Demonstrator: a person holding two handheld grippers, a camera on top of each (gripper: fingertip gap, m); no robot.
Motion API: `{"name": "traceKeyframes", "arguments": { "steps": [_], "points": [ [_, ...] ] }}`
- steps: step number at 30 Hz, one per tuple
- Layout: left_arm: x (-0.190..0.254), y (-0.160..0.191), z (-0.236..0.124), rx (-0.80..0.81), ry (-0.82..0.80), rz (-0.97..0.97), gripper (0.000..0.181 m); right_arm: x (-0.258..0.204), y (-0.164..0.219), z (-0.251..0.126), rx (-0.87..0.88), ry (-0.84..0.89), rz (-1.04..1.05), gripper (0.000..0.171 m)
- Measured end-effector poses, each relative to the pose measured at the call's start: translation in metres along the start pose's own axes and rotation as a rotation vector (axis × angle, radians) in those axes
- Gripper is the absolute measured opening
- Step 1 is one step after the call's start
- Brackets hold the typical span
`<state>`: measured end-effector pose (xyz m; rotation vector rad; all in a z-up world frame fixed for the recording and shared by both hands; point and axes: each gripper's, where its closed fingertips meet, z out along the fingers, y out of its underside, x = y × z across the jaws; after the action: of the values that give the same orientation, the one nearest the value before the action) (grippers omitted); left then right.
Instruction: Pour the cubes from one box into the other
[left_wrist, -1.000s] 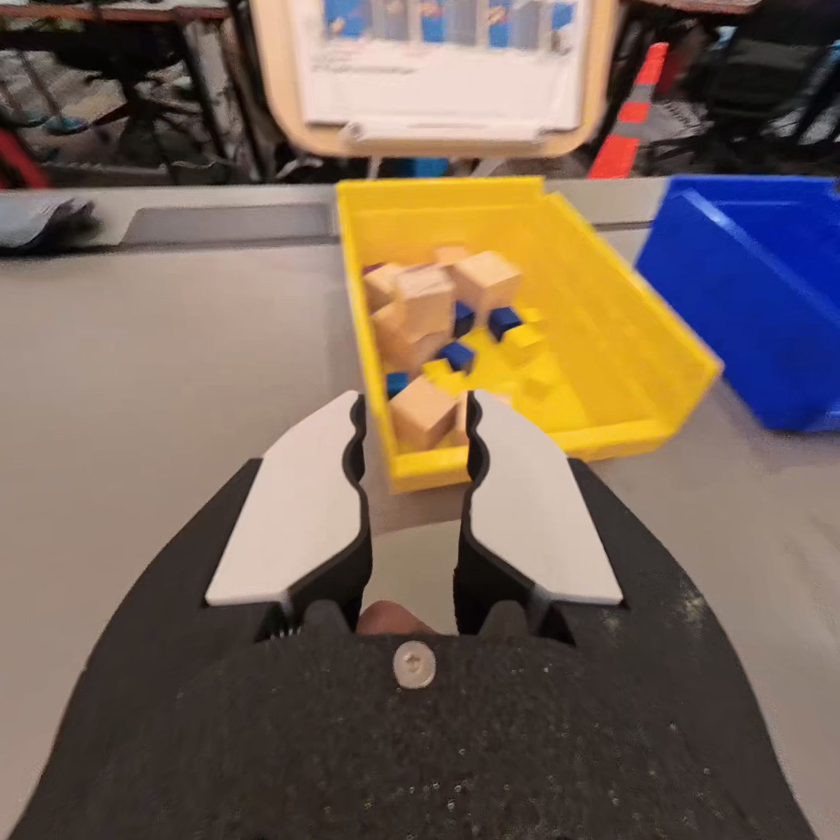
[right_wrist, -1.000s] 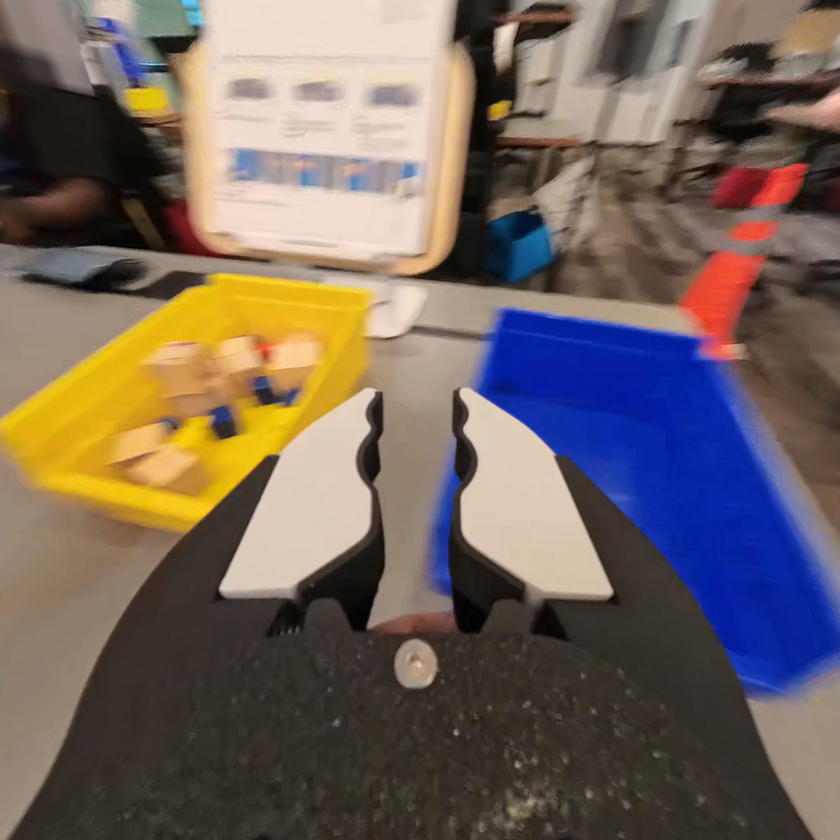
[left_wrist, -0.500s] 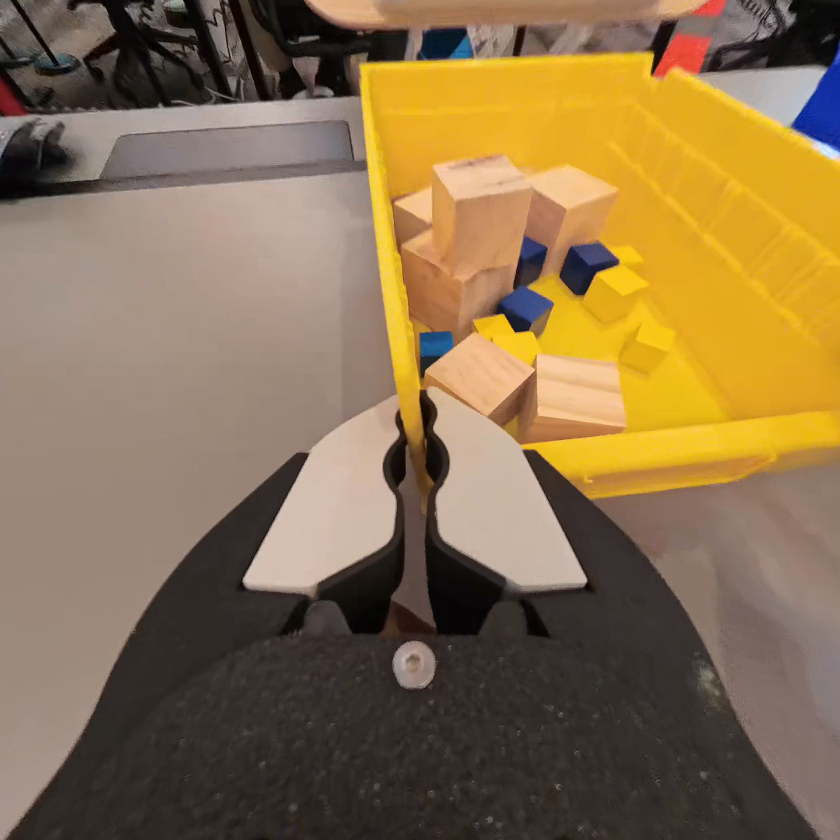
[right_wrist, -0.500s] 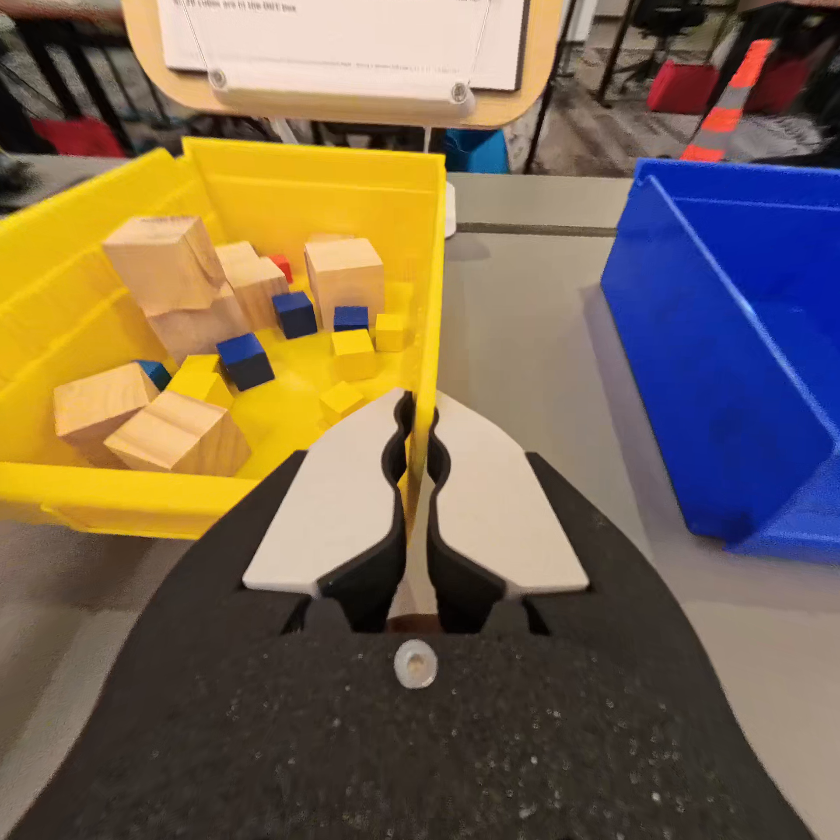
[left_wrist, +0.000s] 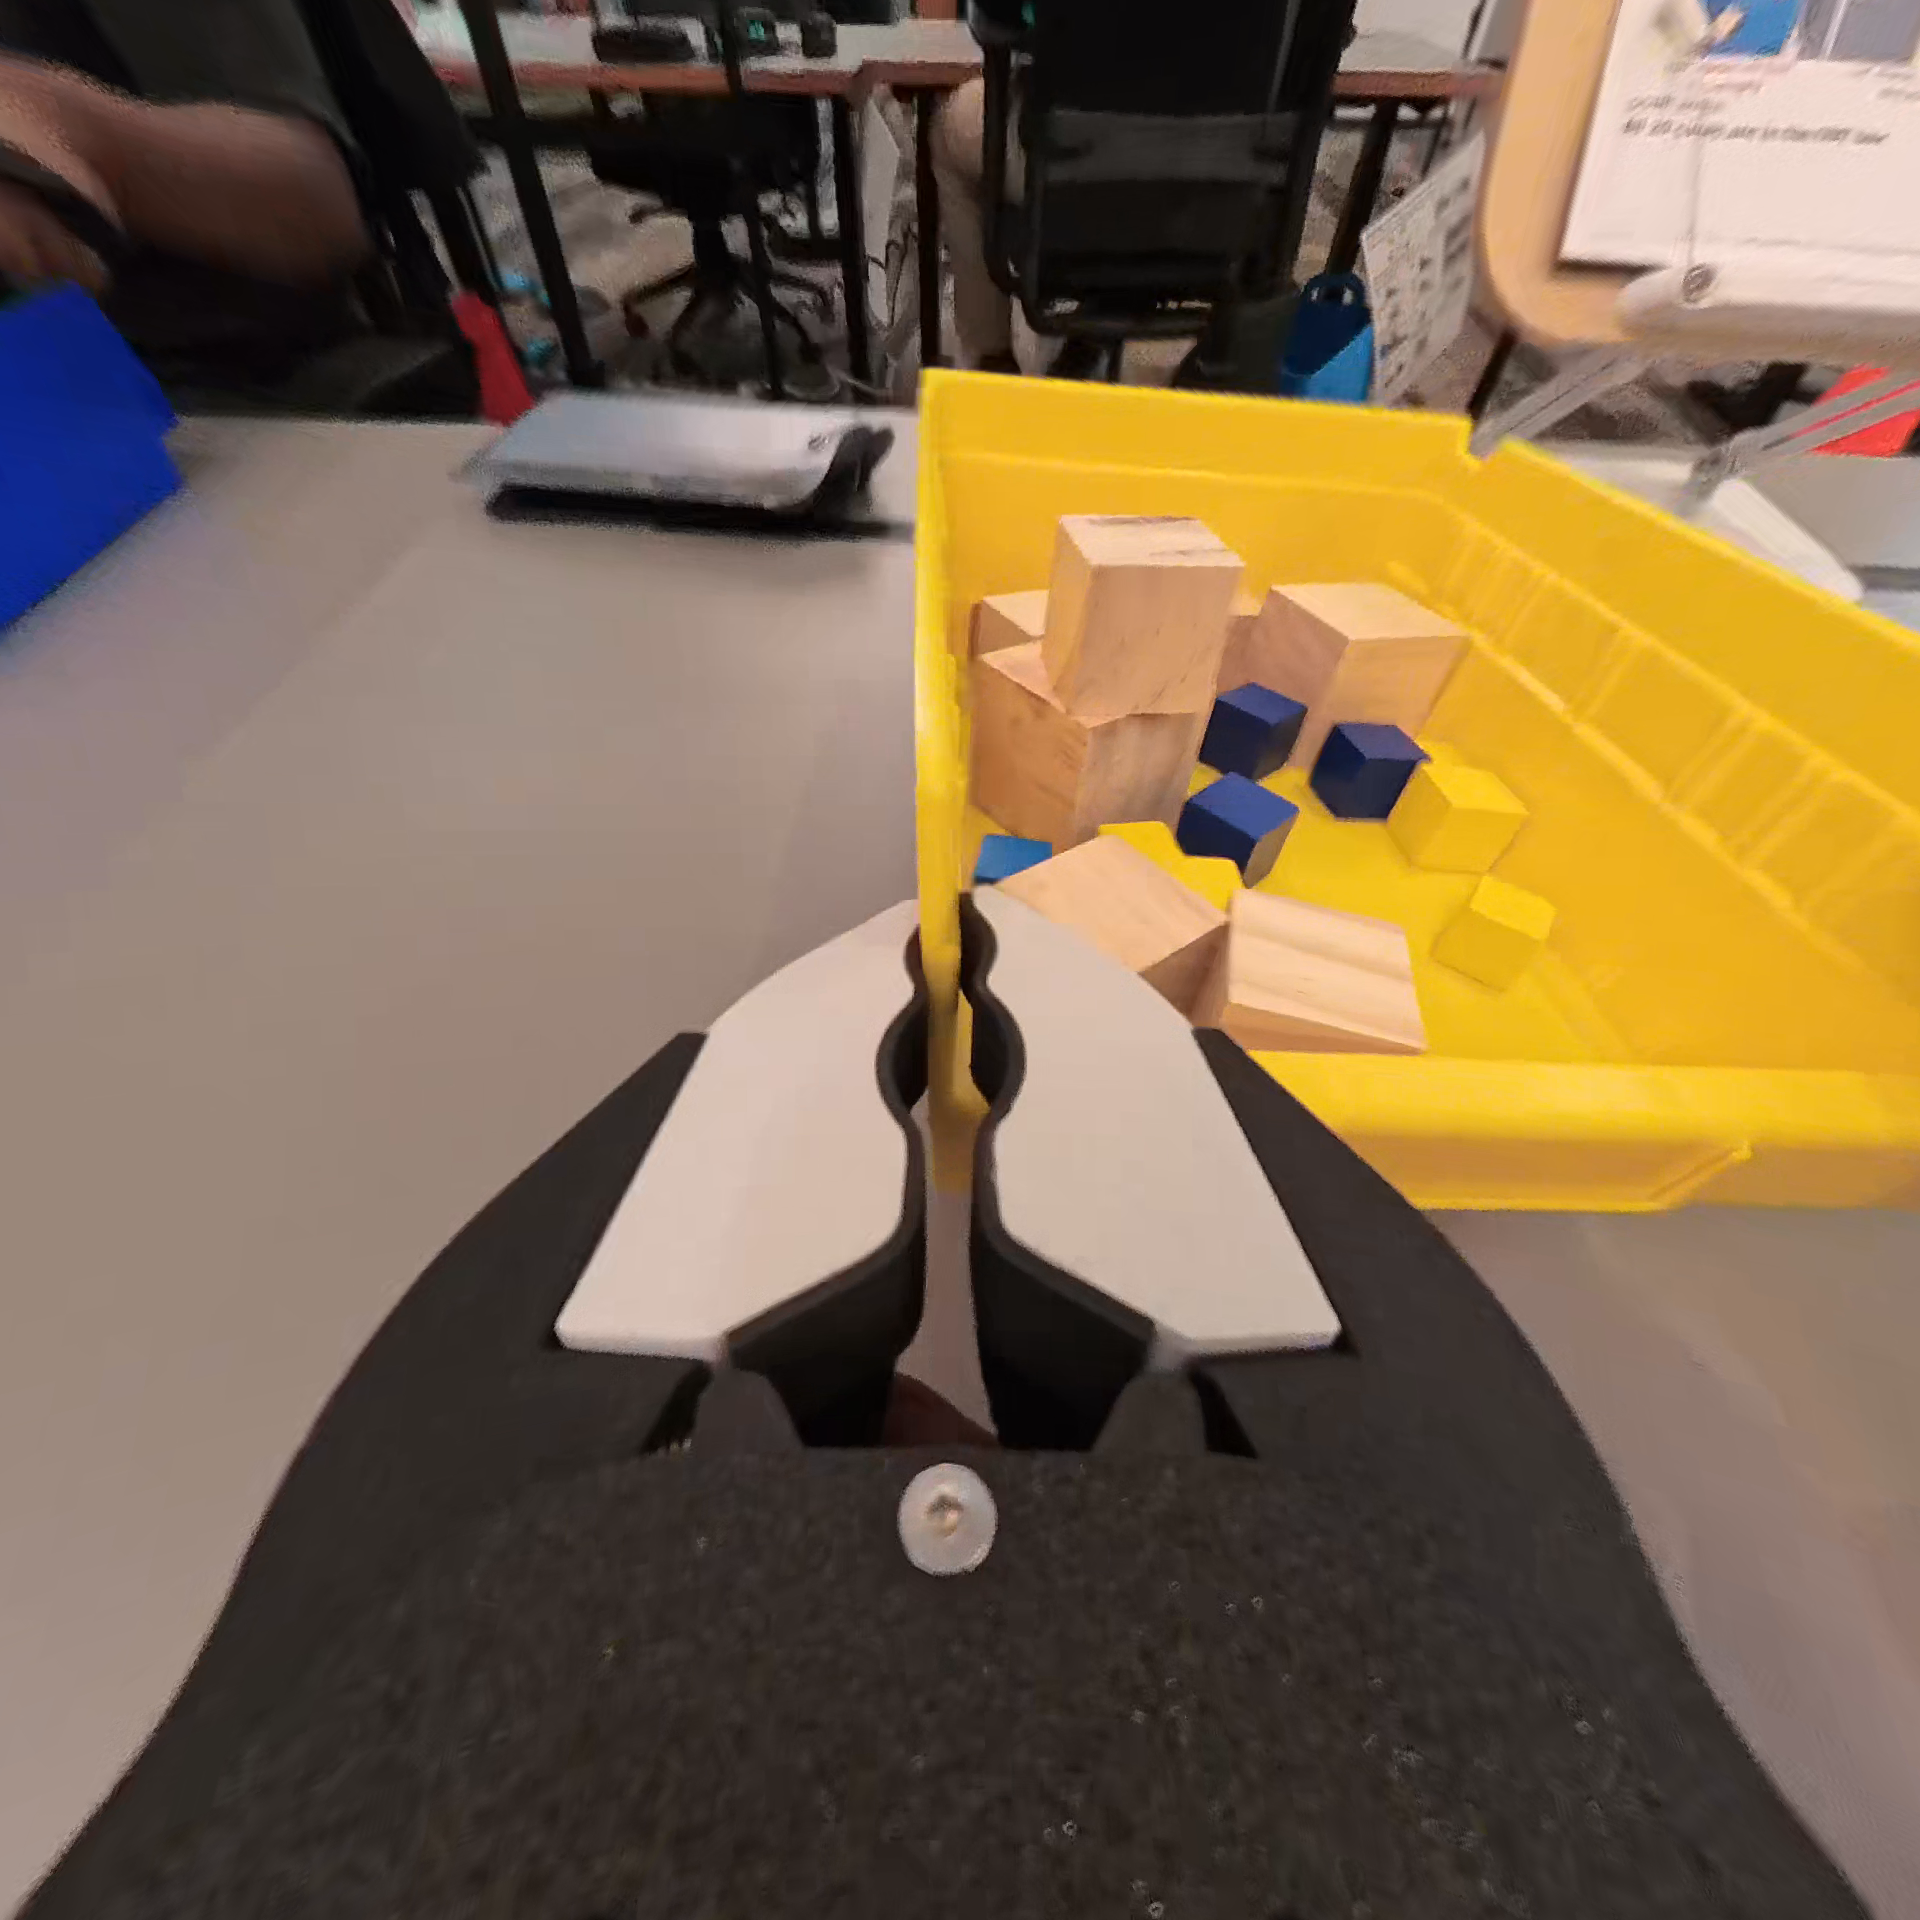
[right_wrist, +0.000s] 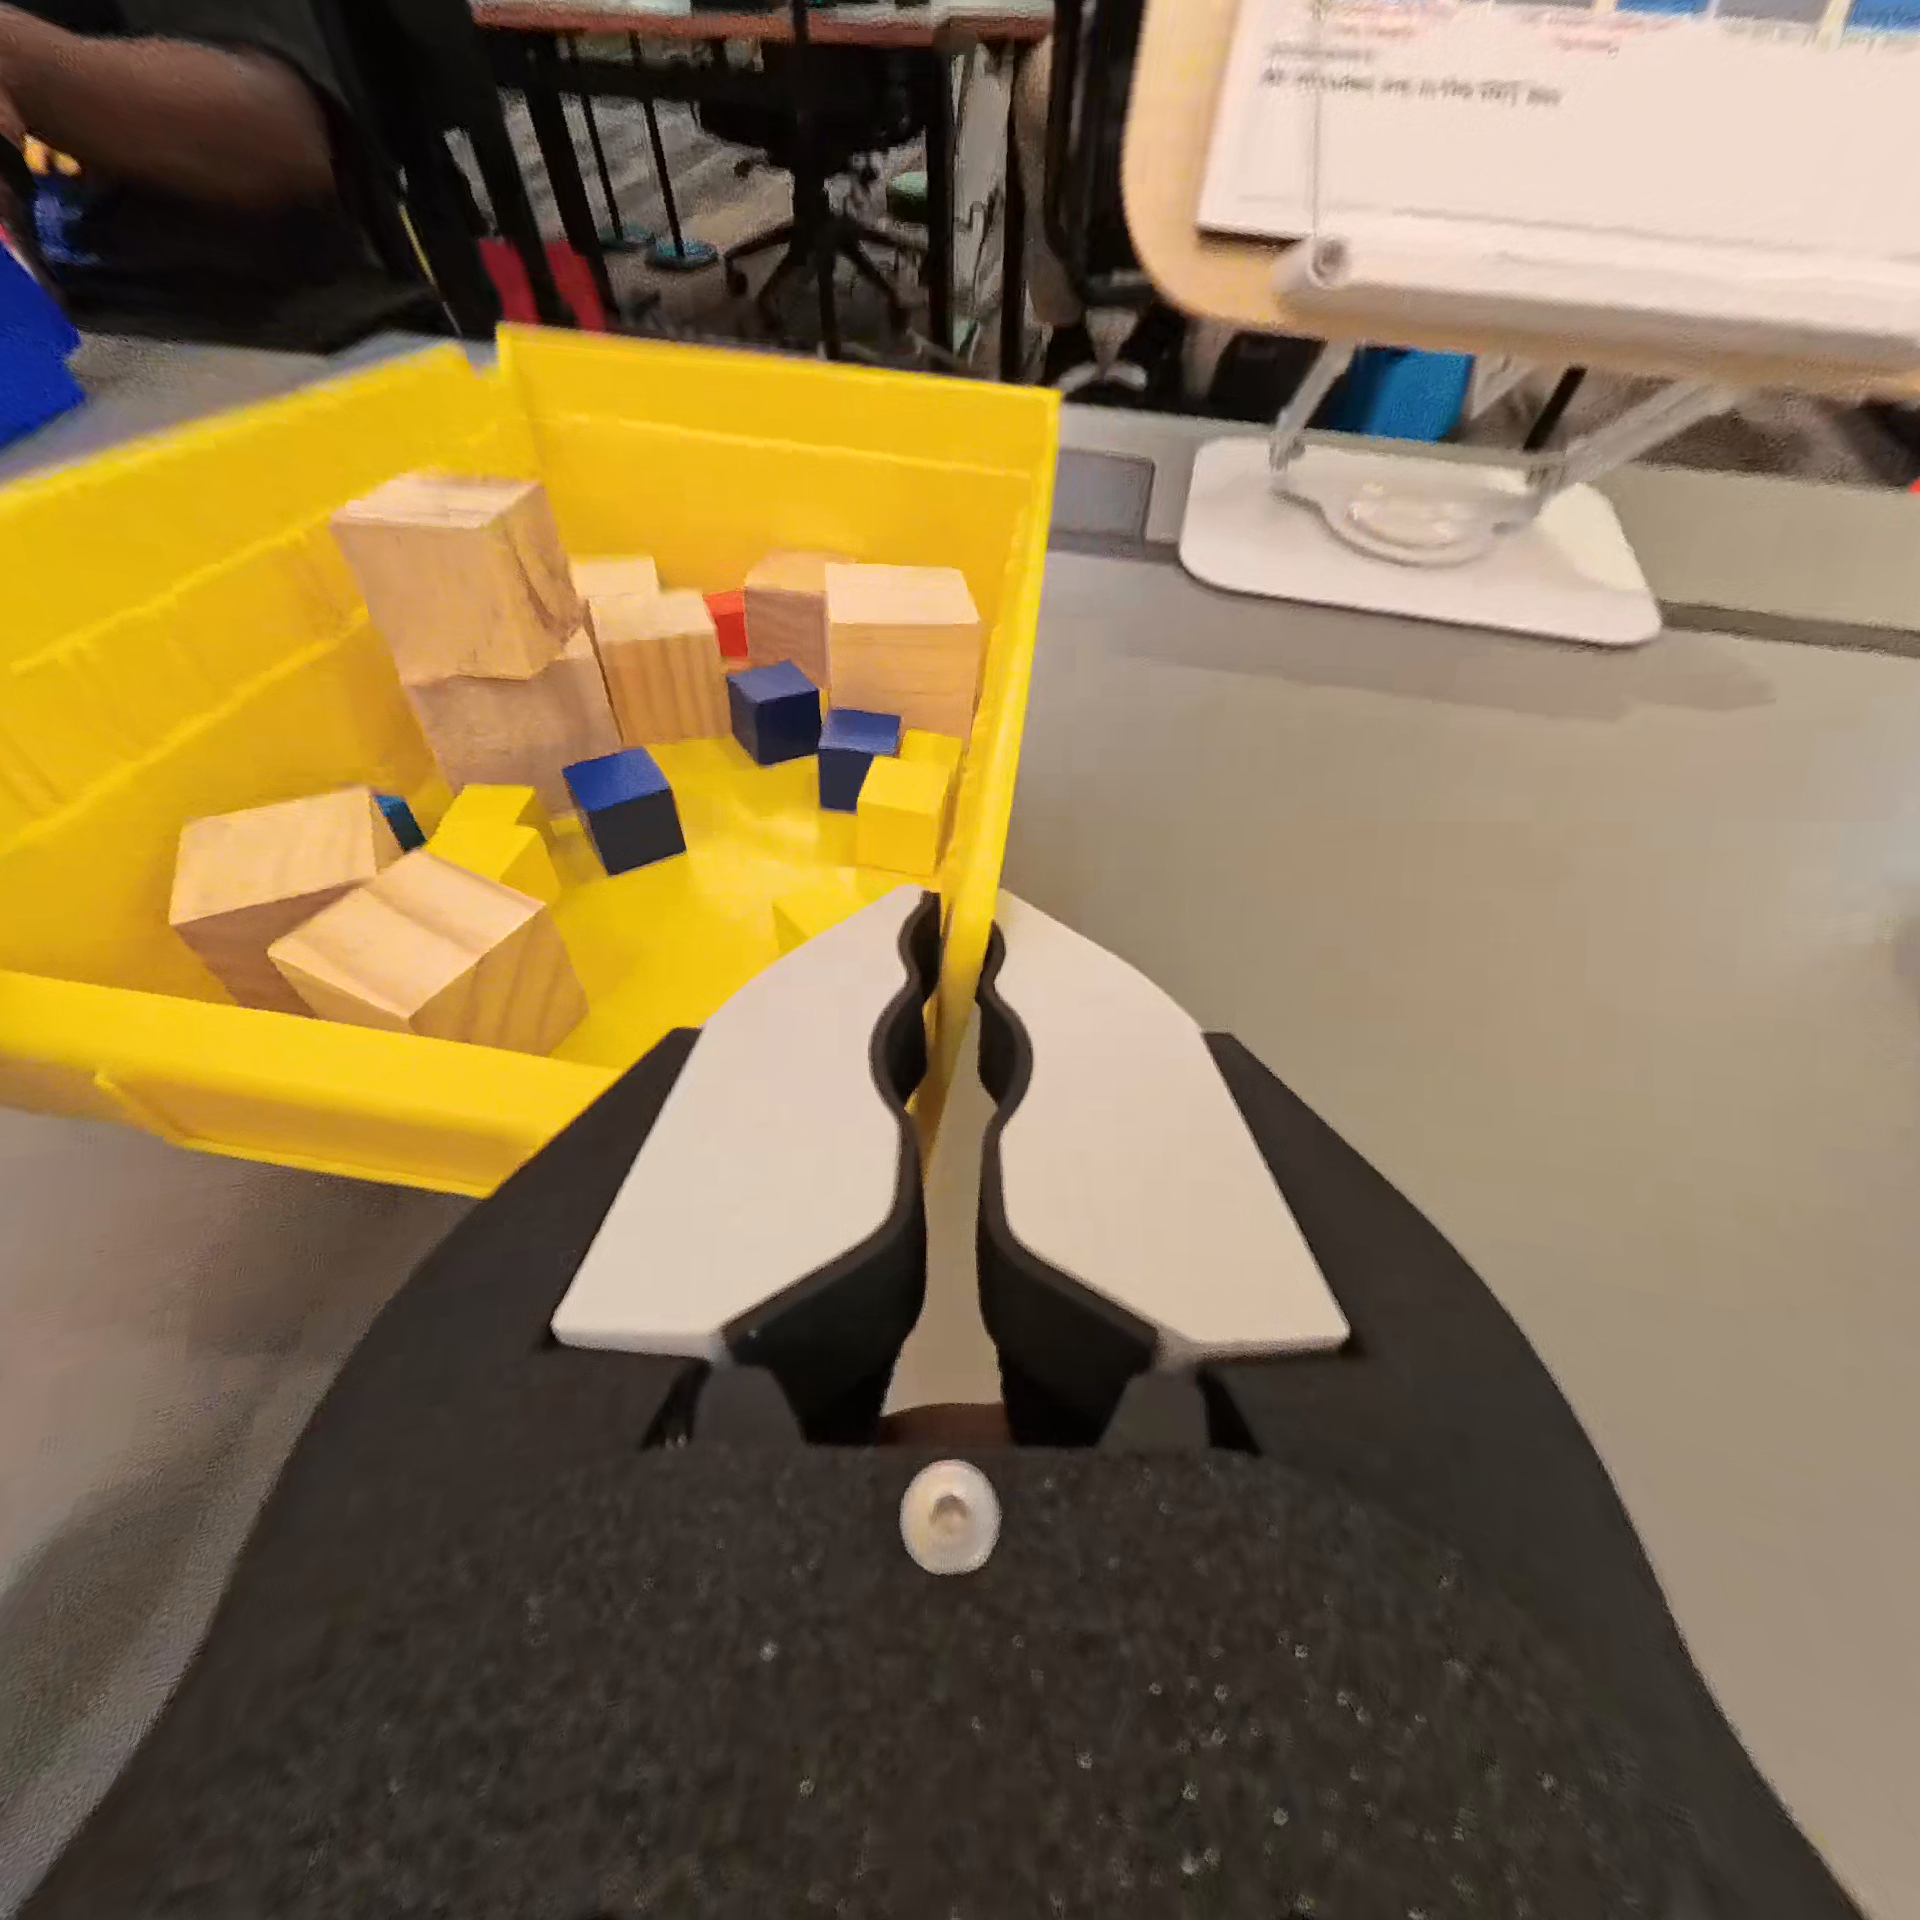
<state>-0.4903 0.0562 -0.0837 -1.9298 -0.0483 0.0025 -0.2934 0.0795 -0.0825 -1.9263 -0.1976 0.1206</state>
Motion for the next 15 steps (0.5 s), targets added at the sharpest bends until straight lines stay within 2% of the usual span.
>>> {"name": "traceKeyframes", "arguments": {
  "steps": [1, 4, 5, 8, 10, 12, 15],
  "points": [
    [-0.01, 0.011, 0.005, -0.022, 0.009, -0.02, 0.002, -0.011, 0.001, 0.002, 0.015, -0.012, -0.024, 0.004],
    [-0.027, 0.041, 0.015, -0.079, 0.044, -0.099, 0.002, -0.03, 0.035, 0.008, -0.101, -0.063, -0.035, 0.006],
    [-0.028, 0.042, 0.015, -0.074, 0.057, -0.128, 0.004, -0.033, 0.035, 0.007, -0.074, -0.113, -0.017, 0.006],
    [-0.024, 0.031, 0.005, -0.062, 0.108, -0.251, 0.007, -0.031, 0.04, -0.009, -0.139, -0.278, -0.018, 0.014],
    [-0.024, 0.007, -0.015, 0.019, 0.101, -0.285, 0.021, -0.016, 0.036, -0.032, -0.133, -0.367, -0.077, 0.021],
    [-0.022, -0.011, -0.037, 0.088, 0.092, -0.282, 0.022, 0.01, 0.032, -0.059, -0.111, -0.456, -0.116, 0.022],
    [-0.001, -0.015, -0.061, 0.115, 0.146, -0.248, 0.022, 0.087, 0.034, -0.091, -0.103, -0.448, -0.154, 0.024]
  ]
}}
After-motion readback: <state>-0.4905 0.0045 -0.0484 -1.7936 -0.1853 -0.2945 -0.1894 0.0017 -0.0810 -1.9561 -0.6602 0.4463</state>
